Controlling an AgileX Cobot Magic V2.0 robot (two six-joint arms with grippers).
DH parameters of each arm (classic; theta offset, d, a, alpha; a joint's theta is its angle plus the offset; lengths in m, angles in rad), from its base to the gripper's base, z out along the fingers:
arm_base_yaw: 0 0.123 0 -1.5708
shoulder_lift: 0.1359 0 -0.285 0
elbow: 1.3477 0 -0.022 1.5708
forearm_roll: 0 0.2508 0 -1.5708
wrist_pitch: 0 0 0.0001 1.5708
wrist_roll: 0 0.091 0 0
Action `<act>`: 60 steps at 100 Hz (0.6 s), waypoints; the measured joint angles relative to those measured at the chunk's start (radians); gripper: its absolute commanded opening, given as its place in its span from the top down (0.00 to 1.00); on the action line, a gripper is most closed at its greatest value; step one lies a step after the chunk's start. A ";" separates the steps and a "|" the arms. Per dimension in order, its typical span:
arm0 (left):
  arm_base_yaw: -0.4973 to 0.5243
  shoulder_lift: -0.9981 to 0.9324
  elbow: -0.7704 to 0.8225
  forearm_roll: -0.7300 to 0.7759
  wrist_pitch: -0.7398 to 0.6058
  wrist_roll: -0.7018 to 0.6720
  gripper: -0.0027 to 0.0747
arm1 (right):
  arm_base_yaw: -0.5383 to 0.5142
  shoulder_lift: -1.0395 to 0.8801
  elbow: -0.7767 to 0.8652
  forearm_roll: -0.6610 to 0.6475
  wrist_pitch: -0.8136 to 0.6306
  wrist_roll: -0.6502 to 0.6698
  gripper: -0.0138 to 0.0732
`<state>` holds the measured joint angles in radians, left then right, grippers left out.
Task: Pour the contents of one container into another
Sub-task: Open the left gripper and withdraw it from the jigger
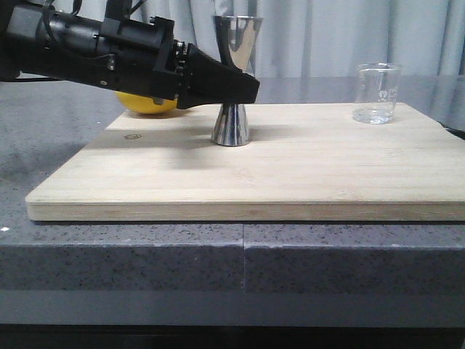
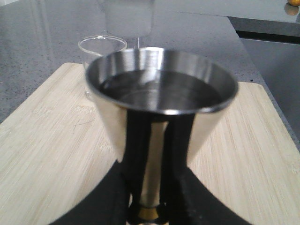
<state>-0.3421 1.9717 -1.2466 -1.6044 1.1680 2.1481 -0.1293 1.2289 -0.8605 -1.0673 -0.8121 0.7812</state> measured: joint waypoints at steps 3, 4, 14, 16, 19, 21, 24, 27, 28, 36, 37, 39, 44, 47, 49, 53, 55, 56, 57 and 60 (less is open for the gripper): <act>0.000 0.000 0.000 0.000 0.000 0.000 0.89 | 0.000 0.000 0.000 0.000 -0.001 0.000 0.10; 0.000 0.000 0.000 0.000 0.000 0.000 0.88 | 0.000 0.000 0.000 0.000 -0.001 0.000 0.10; 0.000 0.000 0.000 0.002 0.000 0.000 0.75 | 0.000 0.000 0.000 0.000 -0.004 0.000 0.10; 0.000 0.000 0.000 0.002 0.000 0.000 0.73 | 0.000 0.000 0.000 0.000 -0.004 0.000 0.10; 0.000 0.000 0.000 0.004 0.000 0.000 0.69 | 0.000 0.000 0.000 0.000 -0.004 0.000 0.10; 0.000 0.000 0.000 0.007 0.000 0.000 0.66 | 0.000 0.000 0.000 0.000 -0.004 0.000 0.10; 0.000 0.000 0.000 0.013 0.000 0.000 0.64 | 0.000 0.000 0.000 0.000 -0.004 0.000 0.10; 0.000 0.000 0.000 0.020 0.000 0.000 0.61 | 0.000 0.000 0.000 0.000 -0.004 0.000 0.10; 0.000 0.000 0.000 0.020 -0.002 0.000 0.61 | 0.000 0.000 0.000 0.000 -0.004 0.000 0.10; 0.000 0.000 0.000 0.022 -0.002 0.000 0.57 | 0.000 0.000 0.000 0.000 -0.004 0.000 0.10; 0.000 0.000 0.000 0.022 -0.002 0.000 0.57 | 0.000 0.000 0.000 0.000 -0.004 0.000 0.10; 0.000 0.000 0.000 0.022 -0.002 0.000 0.57 | 0.000 0.000 0.000 0.000 -0.004 0.000 0.10; 0.000 0.000 0.000 0.024 -0.002 0.000 0.57 | 0.000 0.000 0.000 0.000 -0.004 0.000 0.10; 0.000 0.000 0.000 0.026 -0.002 0.000 0.56 | 0.000 0.000 0.000 0.000 -0.004 0.000 0.10; 0.000 0.000 0.000 0.026 -0.002 0.000 0.55 | 0.000 0.000 0.000 0.000 -0.004 0.000 0.10; 0.000 0.000 0.000 0.026 -0.002 0.000 0.53 | 0.000 0.000 0.000 0.000 -0.004 0.000 0.10; 0.000 0.000 0.000 0.026 -0.002 0.000 0.51 | 0.000 0.000 0.000 0.000 -0.004 0.000 0.10; 0.000 0.000 0.000 0.026 -0.002 0.000 0.50 | 0.000 0.000 0.000 0.000 -0.004 0.000 0.10; 0.000 0.000 0.000 0.026 -0.002 0.000 0.49 | 0.000 0.000 0.000 0.000 -0.004 0.000 0.10; 0.000 0.000 0.000 0.026 -0.002 0.000 0.46 | 0.000 0.000 0.000 0.000 -0.004 0.000 0.10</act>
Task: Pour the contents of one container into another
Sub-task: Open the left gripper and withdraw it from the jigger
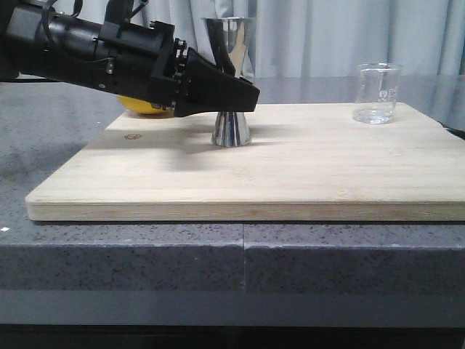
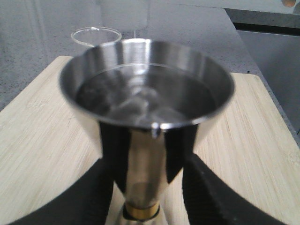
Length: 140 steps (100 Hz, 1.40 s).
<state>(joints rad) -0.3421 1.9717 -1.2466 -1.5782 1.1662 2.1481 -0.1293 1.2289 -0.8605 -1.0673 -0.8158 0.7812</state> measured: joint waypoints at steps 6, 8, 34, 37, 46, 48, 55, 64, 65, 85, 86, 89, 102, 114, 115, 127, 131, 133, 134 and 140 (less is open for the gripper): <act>0.000 0.000 0.000 0.000 0.000 0.000 0.38 | 0.000 0.000 0.000 0.000 0.000 0.000 0.10; 0.000 0.000 0.000 0.000 0.000 0.000 0.35 | 0.000 0.000 0.000 0.000 0.000 0.000 0.10; 0.002 0.000 0.000 0.000 0.000 0.000 0.29 | 0.000 0.000 0.000 0.000 0.000 0.002 0.10; 0.002 0.000 0.000 0.000 0.000 0.000 0.29 | 0.000 0.000 0.000 0.000 0.000 0.002 0.10; 0.014 0.000 0.000 0.000 0.000 0.000 0.29 | 0.000 0.000 0.000 0.000 0.000 0.002 0.10; 0.016 0.000 0.000 0.000 0.000 0.000 0.29 | 0.000 0.000 0.000 0.000 0.000 0.002 0.10; 0.028 -0.003 0.000 0.000 0.000 -0.002 0.29 | 0.000 0.000 0.000 0.000 0.000 0.002 0.10; 0.038 -0.011 0.000 0.000 0.000 -0.011 0.29 | 0.000 0.000 0.000 0.000 0.000 0.002 0.10; 0.037 -0.011 0.000 0.000 0.000 -0.012 0.29 | 0.000 0.000 0.000 0.000 0.000 0.002 0.10; 0.044 -0.054 0.000 0.010 0.000 -0.017 0.29 | 0.000 0.000 0.000 0.000 0.000 0.002 0.10; 0.044 -0.056 0.000 0.015 0.000 -0.017 0.29 | 0.000 0.000 0.000 0.000 0.000 0.002 0.10; 0.044 -0.065 0.000 0.022 0.000 -0.019 0.29 | 0.000 0.000 0.000 0.000 0.000 0.002 0.10; 0.052 -0.086 0.000 0.064 0.002 -0.032 0.29 | 0.000 0.000 0.000 0.000 0.000 0.002 0.10; 0.066 -0.097 0.000 0.101 0.002 -0.060 0.29 | 0.000 0.000 0.000 0.000 0.000 0.002 0.10; 0.069 -0.098 0.000 0.103 0.002 -0.061 0.29 | 0.000 0.000 0.000 0.000 0.000 0.002 0.10; 0.087 -0.105 0.000 0.121 0.002 -0.071 0.29 | 0.000 0.000 0.000 0.000 0.000 0.002 0.10; 0.090 -0.106 0.000 0.125 0.002 -0.071 0.29 | 0.000 0.000 0.000 0.000 0.000 0.002 0.10; 0.095 -0.106 0.000 0.124 0.002 -0.071 0.29 | 0.000 0.000 0.000 0.000 0.000 0.002 0.10; 0.097 -0.106 0.000 0.124 0.002 -0.071 0.29 | 0.000 0.000 0.000 0.000 0.000 0.002 0.10; 0.104 -0.106 0.000 0.125 0.002 -0.072 0.29 | 0.000 0.000 0.000 0.000 0.000 0.002 0.10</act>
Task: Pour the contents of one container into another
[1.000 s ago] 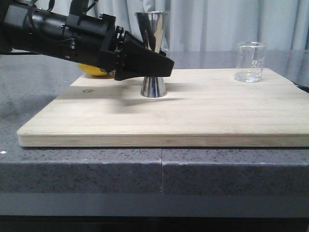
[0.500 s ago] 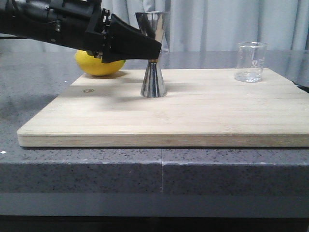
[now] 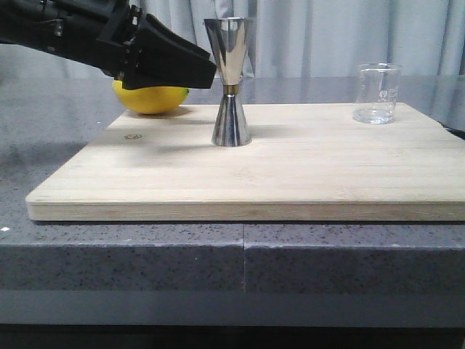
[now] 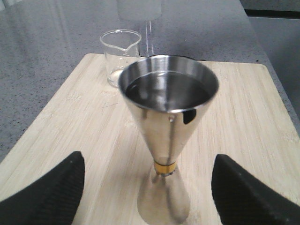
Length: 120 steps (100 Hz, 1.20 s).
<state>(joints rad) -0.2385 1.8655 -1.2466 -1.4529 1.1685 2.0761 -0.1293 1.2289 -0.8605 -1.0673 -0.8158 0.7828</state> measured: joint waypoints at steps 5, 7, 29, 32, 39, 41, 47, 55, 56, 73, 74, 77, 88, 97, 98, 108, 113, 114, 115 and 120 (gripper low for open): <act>0.007 0.000 0.000 0.002 0.000 -0.003 0.29 | 0.000 0.000 0.000 0.000 -0.001 0.000 0.10; 0.008 0.000 0.000 0.002 0.000 -0.006 0.29 | 0.000 0.000 0.000 0.000 -0.001 0.000 0.10; 0.049 -0.049 0.004 0.022 0.002 -0.034 0.29 | 0.000 0.000 0.000 0.000 -0.001 0.000 0.10; 0.059 -0.062 0.004 0.025 0.002 -0.037 0.29 | 0.000 0.000 0.000 0.000 -0.001 0.000 0.10; 0.091 -0.101 0.004 0.029 0.002 -0.053 0.29 | 0.000 0.000 0.000 0.000 -0.001 0.000 0.10; 0.103 -0.115 0.005 0.029 0.002 -0.067 0.29 | 0.000 0.000 0.000 0.000 -0.001 0.000 0.10; 0.140 -0.160 0.006 0.034 0.004 -0.137 0.31 | 0.000 0.000 0.000 0.001 0.004 0.000 0.11; 0.209 -0.219 -0.003 0.040 0.011 -0.240 0.38 | 0.000 0.000 0.000 0.024 0.022 0.002 0.11; 0.216 -0.229 -0.003 0.040 0.011 -0.259 0.39 | 0.000 0.000 0.000 0.027 0.028 0.002 0.11; 0.402 -0.371 -0.042 0.042 0.022 -0.416 0.59 | 0.000 -0.024 0.000 0.087 0.172 0.007 0.11; 0.410 -0.377 -0.042 0.042 0.022 -0.421 0.61 | 0.000 -0.026 0.000 0.087 0.179 0.007 0.11; 0.443 -0.408 -0.047 0.042 0.024 -0.444 0.65 | 0.000 -0.034 -0.004 0.090 0.217 0.007 0.11; 0.594 -0.507 -0.064 0.041 0.030 -0.499 0.83 | 0.000 -0.064 -0.030 0.099 0.359 0.007 0.11; 0.731 -0.593 -0.069 0.041 0.038 -0.541 0.94 | 0.000 -0.099 -0.057 0.105 0.510 0.007 0.11; 0.741 -0.604 -0.071 0.041 0.038 -0.549 0.95 | 0.000 -0.105 -0.059 0.105 0.534 0.007 0.11; 0.851 -0.652 -0.073 0.024 0.038 -0.638 0.99 | 0.000 -0.144 -0.085 0.093 0.665 0.007 0.11; 0.863 -0.652 -0.073 -0.003 0.038 -0.679 0.99 | 0.000 -0.164 -0.097 0.071 0.708 0.007 0.11; 0.863 -0.652 -0.071 -0.011 0.038 -0.687 0.99 | 0.000 -0.166 -0.099 0.067 0.713 0.007 0.11; 0.863 -0.649 -0.070 -0.014 0.038 -0.690 0.99 | 0.000 -0.171 -0.099 0.065 0.724 0.007 0.11; 0.856 -0.639 -0.062 -0.036 0.038 -0.707 0.99 | 0.000 -0.187 -0.106 0.050 0.764 0.007 0.11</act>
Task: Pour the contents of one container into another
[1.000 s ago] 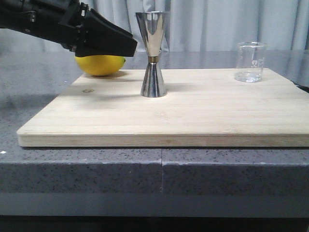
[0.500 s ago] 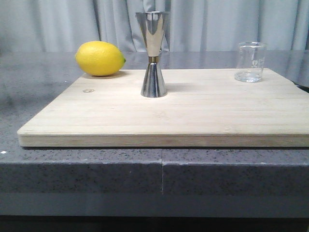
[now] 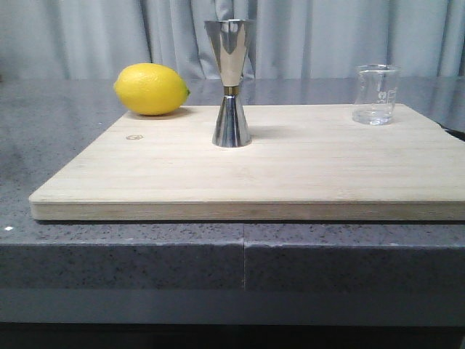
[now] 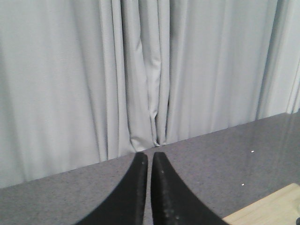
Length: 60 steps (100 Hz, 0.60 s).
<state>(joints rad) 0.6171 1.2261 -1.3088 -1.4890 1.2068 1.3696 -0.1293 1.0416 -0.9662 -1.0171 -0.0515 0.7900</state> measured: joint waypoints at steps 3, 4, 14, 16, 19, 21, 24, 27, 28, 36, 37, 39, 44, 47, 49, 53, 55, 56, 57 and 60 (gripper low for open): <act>-0.006 0.006 0.004 -0.012 -0.003 -0.008 0.99 | 0.000 -0.008 -0.005 -0.002 0.023 0.000 0.11; -0.009 0.011 0.007 -0.014 -0.005 -0.011 0.99 | 0.000 -0.011 -0.005 -0.002 0.034 0.000 0.11; -0.032 0.021 0.022 -0.020 -0.038 -0.018 0.99 | 0.000 -0.029 -0.011 -0.009 0.093 0.000 0.11; -0.034 0.021 0.021 -0.020 -0.043 -0.018 0.99 | 0.000 -0.032 -0.011 -0.009 0.101 0.000 0.11; -0.036 0.021 0.023 -0.020 -0.052 -0.020 0.99 | 0.000 -0.037 -0.011 -0.009 0.109 0.000 0.11; -0.036 0.021 0.023 -0.020 -0.059 -0.020 0.99 | 0.000 -0.037 -0.011 -0.009 0.114 0.000 0.11; -0.039 0.021 0.023 -0.020 -0.065 -0.020 0.99 | 0.000 -0.039 -0.011 -0.009 0.119 0.000 0.11; -0.040 0.021 0.023 -0.016 -0.079 -0.020 0.99 | 0.000 -0.041 -0.011 -0.009 0.121 0.000 0.11; -0.042 0.021 0.023 -0.015 -0.086 -0.020 0.99 | 0.000 -0.041 -0.011 -0.009 0.121 0.000 0.11; -0.042 0.021 0.023 0.019 -0.142 -0.030 0.99 | 0.000 -0.041 -0.011 -0.009 0.123 0.000 0.11; -0.042 0.021 0.023 0.023 -0.148 -0.031 0.99 | 0.000 -0.041 -0.011 -0.009 0.123 0.000 0.11; -0.042 0.021 0.023 0.031 -0.166 -0.038 0.99 | 0.000 -0.041 -0.011 -0.009 0.125 0.000 0.11; -0.042 0.021 0.025 0.041 -0.205 -0.053 0.99 | 0.000 -0.041 -0.011 -0.009 0.125 0.000 0.11; -0.044 0.021 0.030 0.043 -0.228 -0.063 0.99 | 0.000 -0.041 -0.011 -0.009 0.125 0.000 0.11; -0.046 0.021 0.034 0.043 -0.239 -0.068 0.99 | 0.000 -0.041 -0.011 -0.009 0.125 0.000 0.11; -0.053 0.021 0.043 0.034 -0.255 -0.072 0.99 | 0.000 -0.041 -0.011 -0.009 0.125 0.000 0.11; -0.060 0.021 0.049 0.027 -0.265 -0.074 0.99 | 0.000 -0.041 -0.011 -0.009 0.125 0.000 0.11; -0.066 0.021 0.053 0.025 -0.272 -0.074 0.99 | 0.000 -0.041 -0.011 -0.009 0.125 0.000 0.11; -0.069 0.021 0.056 0.020 -0.276 -0.076 0.99 | 0.000 -0.041 -0.011 -0.009 0.125 0.000 0.11; -0.087 0.021 0.066 0.010 -0.289 -0.078 0.99 | 0.000 -0.041 -0.011 -0.009 0.125 0.000 0.11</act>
<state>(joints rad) 0.5306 1.2476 -1.2425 -1.4794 0.9179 1.2917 -0.1293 1.0003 -0.9772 -1.0258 0.0731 0.7900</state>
